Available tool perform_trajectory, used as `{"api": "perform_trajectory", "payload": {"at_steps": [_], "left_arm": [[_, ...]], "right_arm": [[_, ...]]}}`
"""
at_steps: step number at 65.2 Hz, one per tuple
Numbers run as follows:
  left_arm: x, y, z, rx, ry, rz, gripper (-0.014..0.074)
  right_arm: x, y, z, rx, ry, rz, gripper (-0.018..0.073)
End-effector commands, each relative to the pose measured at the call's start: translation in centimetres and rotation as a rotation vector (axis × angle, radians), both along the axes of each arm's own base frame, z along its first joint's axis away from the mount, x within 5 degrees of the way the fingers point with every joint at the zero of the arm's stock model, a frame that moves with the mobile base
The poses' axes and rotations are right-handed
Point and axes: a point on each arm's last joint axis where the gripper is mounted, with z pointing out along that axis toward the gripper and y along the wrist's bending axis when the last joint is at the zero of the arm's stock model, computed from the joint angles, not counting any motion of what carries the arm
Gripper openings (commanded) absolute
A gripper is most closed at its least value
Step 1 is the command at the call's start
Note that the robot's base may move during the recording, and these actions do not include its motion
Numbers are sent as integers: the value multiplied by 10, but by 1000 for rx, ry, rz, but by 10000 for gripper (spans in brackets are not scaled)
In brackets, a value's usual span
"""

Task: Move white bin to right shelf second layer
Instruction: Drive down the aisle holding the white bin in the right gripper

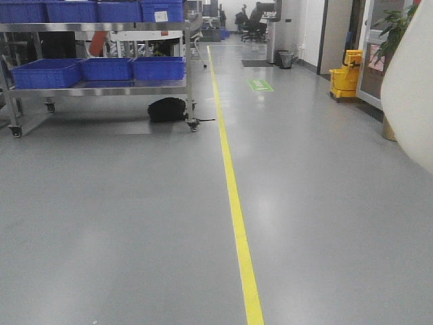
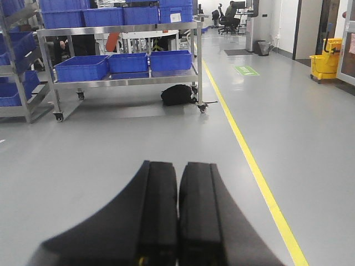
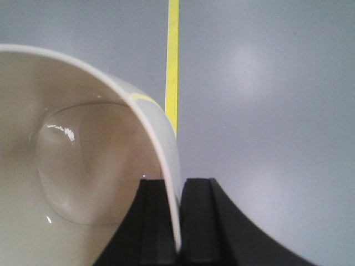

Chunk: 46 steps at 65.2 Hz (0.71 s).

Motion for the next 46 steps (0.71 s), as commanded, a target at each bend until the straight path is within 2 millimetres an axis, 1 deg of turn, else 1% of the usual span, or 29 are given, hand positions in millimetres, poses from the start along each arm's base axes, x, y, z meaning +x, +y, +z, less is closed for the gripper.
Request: {"api": "perform_trajectory", "payload": {"at_steps": [1, 46], "left_arm": [[0, 0, -4, -11, -60, 1, 85], [0, 0, -4, -11, -60, 1, 85]], "right_arm": [[3, 0, 16, 10, -117, 0, 68], [3, 0, 16, 10, -117, 0, 68]]}}
